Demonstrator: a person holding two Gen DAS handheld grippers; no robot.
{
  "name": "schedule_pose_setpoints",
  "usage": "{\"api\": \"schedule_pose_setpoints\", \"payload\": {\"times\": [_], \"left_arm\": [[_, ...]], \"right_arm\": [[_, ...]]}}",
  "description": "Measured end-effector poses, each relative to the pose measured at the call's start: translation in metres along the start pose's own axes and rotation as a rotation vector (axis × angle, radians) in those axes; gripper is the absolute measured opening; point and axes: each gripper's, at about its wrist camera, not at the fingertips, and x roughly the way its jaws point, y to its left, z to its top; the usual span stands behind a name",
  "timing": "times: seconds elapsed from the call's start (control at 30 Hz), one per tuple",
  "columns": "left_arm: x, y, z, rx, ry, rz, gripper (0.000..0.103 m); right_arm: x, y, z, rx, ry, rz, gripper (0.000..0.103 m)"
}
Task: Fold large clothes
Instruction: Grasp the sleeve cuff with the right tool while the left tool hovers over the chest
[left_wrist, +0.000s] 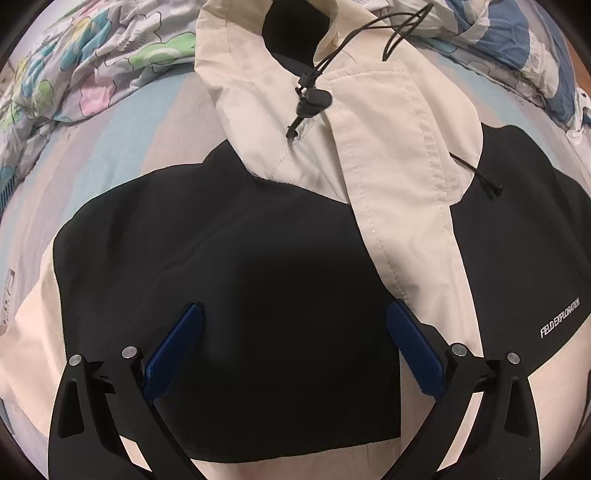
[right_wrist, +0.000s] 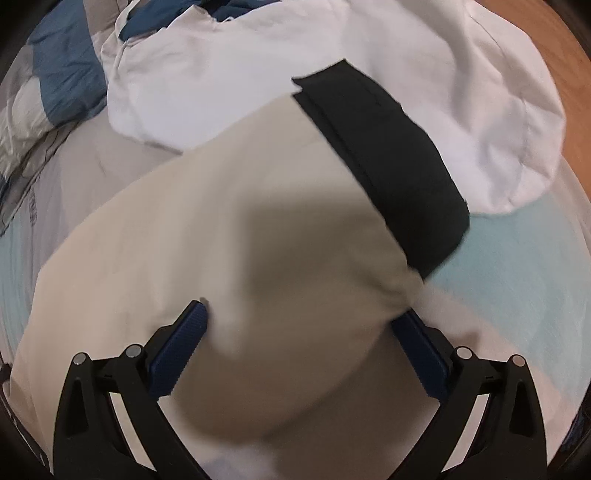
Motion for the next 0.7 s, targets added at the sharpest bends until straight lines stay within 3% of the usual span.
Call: {"api": "schedule_pose_setpoints", "payload": {"times": [0.1,0.2,0.3,0.43,0.47,0.7], "left_arm": [[0.002,0.001,-0.002,-0.007,0.003,-0.008,0.098],[0.003,0.005,-0.002,-0.020,0.001,-0.013,0.098],[0.004,0.008,-0.002,-0.028,-0.001,-0.018,0.098],[0.004,0.010,-0.003,-0.030,-0.003,-0.019,0.098],[0.004,0.010,-0.003,-0.029,-0.003,-0.018,0.098],[0.003,0.011,-0.003,-0.031,-0.005,-0.017,0.098]], "right_arm": [[0.000,-0.004,0.004,0.026,-0.019,0.018,0.096],[-0.001,-0.002,0.006,0.033,-0.039,0.016,0.086],[-0.010,-0.006,-0.001,0.031,-0.064,0.017,0.063],[-0.022,-0.014,0.001,0.052,-0.055,0.106,0.017],[-0.030,-0.015,0.000,0.046,-0.060,0.143,0.010],[-0.087,-0.002,-0.002,-0.030,-0.162,0.181,0.005]]}}
